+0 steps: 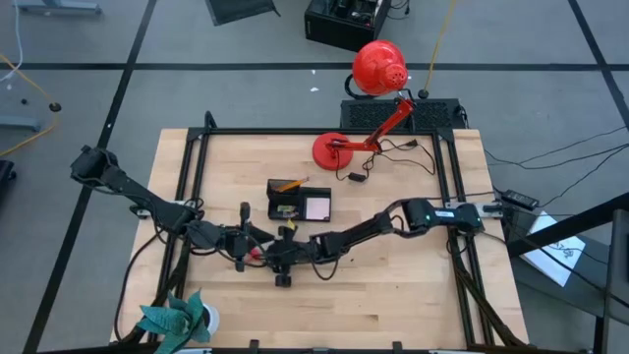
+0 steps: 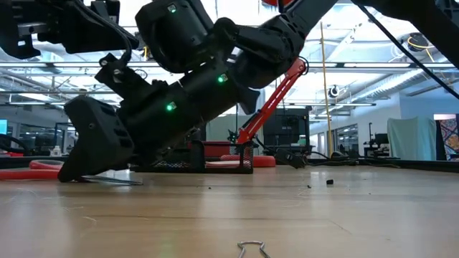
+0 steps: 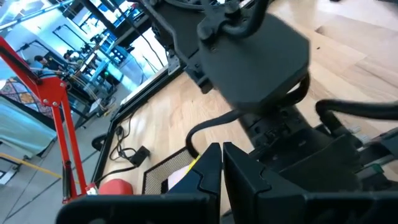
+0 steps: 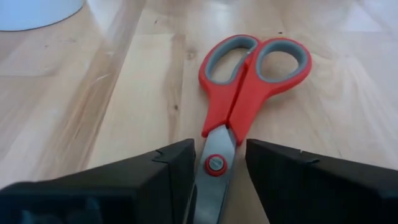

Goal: Pick and place office supplies into organizer
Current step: Put the red scissor into the mesh desk organizer

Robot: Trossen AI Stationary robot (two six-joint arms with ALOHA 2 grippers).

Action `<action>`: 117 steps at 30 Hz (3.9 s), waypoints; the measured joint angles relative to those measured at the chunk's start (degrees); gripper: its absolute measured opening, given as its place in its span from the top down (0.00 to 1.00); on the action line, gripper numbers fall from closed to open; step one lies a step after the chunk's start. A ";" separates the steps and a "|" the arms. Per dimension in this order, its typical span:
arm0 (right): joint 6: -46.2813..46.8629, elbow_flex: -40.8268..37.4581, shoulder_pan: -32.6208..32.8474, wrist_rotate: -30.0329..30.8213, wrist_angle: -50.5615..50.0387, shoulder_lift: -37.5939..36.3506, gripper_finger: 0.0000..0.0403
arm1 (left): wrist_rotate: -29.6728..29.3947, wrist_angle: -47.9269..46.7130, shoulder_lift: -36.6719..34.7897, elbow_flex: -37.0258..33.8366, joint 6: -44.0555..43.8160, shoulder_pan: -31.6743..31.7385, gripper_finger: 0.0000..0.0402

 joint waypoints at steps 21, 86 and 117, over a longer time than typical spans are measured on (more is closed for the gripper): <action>2.97 -0.26 1.58 5.89 6.52 -5.54 0.51 | 0.00 0.96 -0.01 0.02 -0.61 0.00 0.94; -8.09 -20.45 12.23 5.09 5.28 -28.51 0.97 | 22.05 -53.69 12.54 22.36 -32.35 0.02 0.84; -9.10 -27.34 13.81 6.36 10.29 -34.78 0.98 | 29.25 -55.53 35.96 22.64 -31.03 8.90 0.37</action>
